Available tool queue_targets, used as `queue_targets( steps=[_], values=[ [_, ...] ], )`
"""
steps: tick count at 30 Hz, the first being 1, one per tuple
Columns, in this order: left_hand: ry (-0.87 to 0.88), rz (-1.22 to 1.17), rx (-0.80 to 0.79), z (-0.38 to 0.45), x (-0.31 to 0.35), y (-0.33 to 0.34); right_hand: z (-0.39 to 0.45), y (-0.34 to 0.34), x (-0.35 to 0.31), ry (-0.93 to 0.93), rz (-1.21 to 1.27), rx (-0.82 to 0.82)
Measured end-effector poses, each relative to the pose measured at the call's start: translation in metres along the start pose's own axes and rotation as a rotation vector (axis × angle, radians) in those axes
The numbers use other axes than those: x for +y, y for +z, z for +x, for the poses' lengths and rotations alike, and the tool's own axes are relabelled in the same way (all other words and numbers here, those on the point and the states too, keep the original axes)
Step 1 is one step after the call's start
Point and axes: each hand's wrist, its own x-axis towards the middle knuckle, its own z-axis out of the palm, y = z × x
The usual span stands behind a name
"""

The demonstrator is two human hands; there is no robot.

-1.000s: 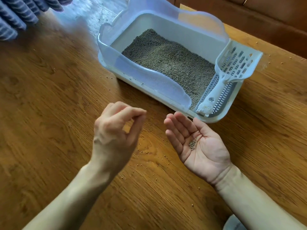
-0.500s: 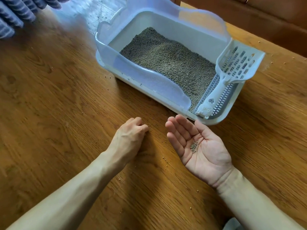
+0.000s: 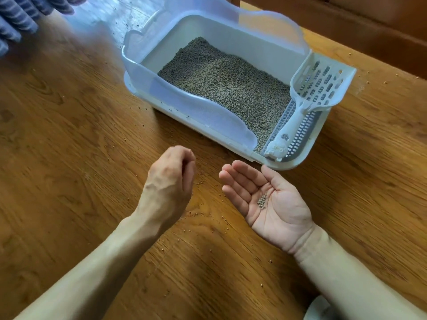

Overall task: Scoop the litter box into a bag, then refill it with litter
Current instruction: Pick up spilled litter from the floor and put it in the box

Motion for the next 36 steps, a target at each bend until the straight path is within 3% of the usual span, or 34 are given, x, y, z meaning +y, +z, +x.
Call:
queue_targets(
  steps=[3,7,9,12,15,18,27,36],
  values=[
    [0.16,-0.076,0.084,-0.007,0.044,-0.016,0.003,0.002,0.005,0.011,0.033,0.053],
    [0.446,0.106,-0.04,-0.016,0.068,-0.009,0.001,0.01,0.012,0.142,0.08,0.042],
    [0.52,0.171,-0.055,-0.017,0.066,-0.007,-0.001,0.013,0.012,0.195,0.091,0.007],
    [0.551,0.029,0.009,-0.019,0.067,-0.011,-0.003,0.014,0.01,0.171,0.053,0.033],
    [0.454,-0.104,0.153,-0.011,0.061,-0.019,-0.003,0.01,0.01,0.078,0.033,0.056],
    [0.302,-0.029,0.196,0.0,0.029,-0.016,-0.002,0.007,0.009,0.03,0.035,0.056],
    [-0.082,0.546,-0.42,0.011,-0.049,0.039,-0.001,0.002,-0.001,0.033,0.02,0.026],
    [-0.143,0.469,-0.424,-0.03,-0.033,0.078,-0.001,0.003,0.0,0.035,0.031,0.034]
  ],
)
